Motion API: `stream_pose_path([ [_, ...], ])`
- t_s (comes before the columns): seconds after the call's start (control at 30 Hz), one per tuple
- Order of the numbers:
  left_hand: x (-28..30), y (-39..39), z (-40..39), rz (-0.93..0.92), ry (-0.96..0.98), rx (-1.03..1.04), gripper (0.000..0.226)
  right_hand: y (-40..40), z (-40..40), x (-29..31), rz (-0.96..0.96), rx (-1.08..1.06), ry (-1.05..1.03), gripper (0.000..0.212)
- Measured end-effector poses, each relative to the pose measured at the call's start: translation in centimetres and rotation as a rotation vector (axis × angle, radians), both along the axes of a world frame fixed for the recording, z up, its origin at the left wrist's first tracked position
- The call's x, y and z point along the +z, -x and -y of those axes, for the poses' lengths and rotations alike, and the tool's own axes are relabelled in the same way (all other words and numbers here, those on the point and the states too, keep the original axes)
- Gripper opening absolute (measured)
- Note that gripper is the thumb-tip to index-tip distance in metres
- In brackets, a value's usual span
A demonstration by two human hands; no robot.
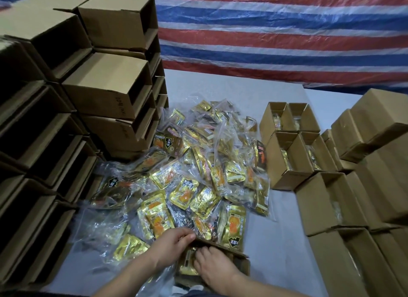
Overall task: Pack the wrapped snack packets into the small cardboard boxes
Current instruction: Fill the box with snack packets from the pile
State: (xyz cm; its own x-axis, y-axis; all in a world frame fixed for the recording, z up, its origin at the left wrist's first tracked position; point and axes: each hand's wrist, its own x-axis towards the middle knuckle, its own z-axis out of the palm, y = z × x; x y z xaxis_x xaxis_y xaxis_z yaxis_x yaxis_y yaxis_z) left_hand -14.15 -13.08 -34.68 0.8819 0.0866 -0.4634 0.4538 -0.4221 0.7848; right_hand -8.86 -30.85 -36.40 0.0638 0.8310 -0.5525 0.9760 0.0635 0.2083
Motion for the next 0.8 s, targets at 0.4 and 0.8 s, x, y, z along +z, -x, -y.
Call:
stream_pose_path([
  [0.4,-0.2,0.3,0.1,-0.024,0.037,0.037,0.025,-4.9,0.8,6.7,-0.623,-0.648,0.198,0.041],
  [0.8,-0.1,0.9,-0.6,0.012,0.009,0.081,0.02,-3.9,-1.1,5.3,-0.666,-0.816,0.462,0.048],
])
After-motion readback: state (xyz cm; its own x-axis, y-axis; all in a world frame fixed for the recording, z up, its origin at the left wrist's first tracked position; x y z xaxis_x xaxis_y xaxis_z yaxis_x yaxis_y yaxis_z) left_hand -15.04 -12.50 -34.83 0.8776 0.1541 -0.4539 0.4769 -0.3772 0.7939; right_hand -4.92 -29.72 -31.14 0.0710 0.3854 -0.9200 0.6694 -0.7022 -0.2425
